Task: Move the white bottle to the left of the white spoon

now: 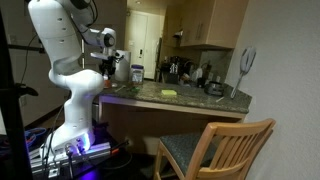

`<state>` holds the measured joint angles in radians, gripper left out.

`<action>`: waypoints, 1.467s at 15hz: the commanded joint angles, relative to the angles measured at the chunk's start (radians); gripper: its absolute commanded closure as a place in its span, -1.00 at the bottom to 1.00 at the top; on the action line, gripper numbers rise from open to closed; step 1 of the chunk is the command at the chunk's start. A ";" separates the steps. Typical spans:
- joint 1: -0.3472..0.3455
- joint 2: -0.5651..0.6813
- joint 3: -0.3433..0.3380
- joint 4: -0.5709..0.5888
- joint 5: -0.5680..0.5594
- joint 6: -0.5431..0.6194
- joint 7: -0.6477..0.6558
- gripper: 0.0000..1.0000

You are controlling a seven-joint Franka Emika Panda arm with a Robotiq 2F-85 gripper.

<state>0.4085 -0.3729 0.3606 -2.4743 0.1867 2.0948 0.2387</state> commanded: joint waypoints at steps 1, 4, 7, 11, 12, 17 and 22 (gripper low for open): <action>-0.025 -0.024 0.029 -0.029 -0.021 -0.032 0.080 0.42; -0.032 -0.029 0.039 -0.026 -0.044 -0.062 0.147 0.42; -0.035 -0.032 0.047 -0.026 -0.054 -0.086 0.185 -0.72; -0.038 -0.032 0.057 -0.040 -0.060 -0.068 0.227 -1.00; -0.038 -0.033 0.058 -0.045 -0.054 -0.054 0.234 -1.00; -0.028 -0.033 0.052 -0.063 -0.017 0.048 0.221 -1.00; -0.043 -0.037 0.067 -0.070 -0.045 0.060 0.281 -1.00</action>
<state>0.3920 -0.3862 0.4019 -2.5165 0.1457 2.1454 0.4729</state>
